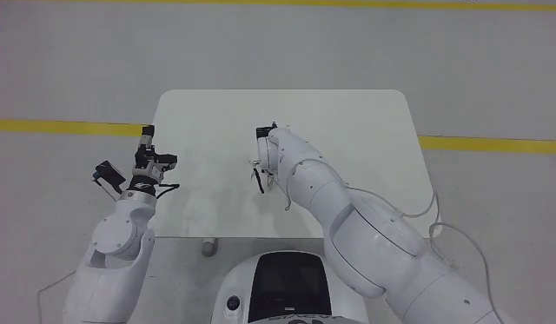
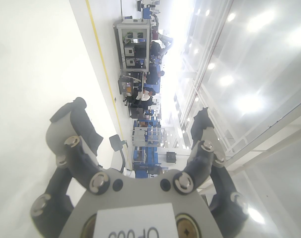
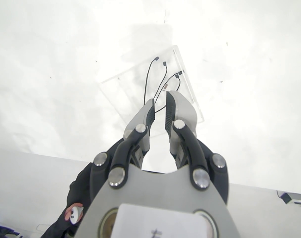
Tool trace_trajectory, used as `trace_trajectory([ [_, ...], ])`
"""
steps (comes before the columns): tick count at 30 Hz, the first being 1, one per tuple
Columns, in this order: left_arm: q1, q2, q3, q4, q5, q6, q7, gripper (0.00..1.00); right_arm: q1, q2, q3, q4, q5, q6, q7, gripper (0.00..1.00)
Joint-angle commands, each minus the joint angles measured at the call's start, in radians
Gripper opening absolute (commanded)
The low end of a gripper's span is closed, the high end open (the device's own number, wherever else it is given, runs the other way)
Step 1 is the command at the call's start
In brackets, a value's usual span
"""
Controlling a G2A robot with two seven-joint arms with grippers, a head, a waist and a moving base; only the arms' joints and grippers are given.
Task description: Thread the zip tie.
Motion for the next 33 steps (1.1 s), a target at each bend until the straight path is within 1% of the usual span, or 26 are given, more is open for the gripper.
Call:
trace_trajectory([
  [1, 0.0, 0.0, 0.0, 0.0, 0.0, 0.0, 0.0, 1.0, -0.001, -0.001, -0.001, 0.001, -0.003, 0.0, -0.001, 0.14],
  [4, 0.0, 0.0, 0.0, 0.0, 0.0, 0.0, 0.0, 1.0, -0.005, -0.003, -0.004, -0.005, -0.01, 0.0, -0.001, 0.19],
  [9, 0.0, 0.0, 0.0, 0.0, 0.0, 0.0, 0.0, 1.0, -0.02, -0.005, -0.011, -0.025, -0.029, 0.0, -0.014, 0.2],
  [14, 0.0, 0.0, 0.0, 0.0, 0.0, 0.0, 0.0, 1.0, -0.03, -0.004, -0.018, -0.031, -0.034, 0.0, -0.033, 0.16],
  [19, 0.0, 0.0, 0.0, 0.0, 0.0, 0.0, 0.0, 1.0, -0.039, -0.003, -0.024, -0.028, -0.027, 0.0, -0.048, 0.15],
  [24, 0.0, 0.0, 0.0, 0.0, 0.0, 0.0, 0.0, 1.0, -0.048, -0.002, -0.028, -0.019, -0.016, 0.0, -0.091, 0.13],
  [28, 0.0, 0.0, 0.0, 0.0, 0.0, 0.0, 0.0, 1.0, -0.052, -0.003, -0.032, -0.015, -0.012, 0.0, -0.113, 0.14],
  [32, 0.0, 0.0, 0.0, 0.0, 0.0, 0.0, 0.0, 1.0, -0.054, -0.003, -0.033, -0.012, -0.015, 0.0, -0.121, 0.11],
  [33, 0.0, 0.0, 0.0, 0.0, 0.0, 0.0, 0.0, 1.0, -0.055, -0.003, -0.033, -0.011, -0.016, 0.0, -0.122, 0.09],
])
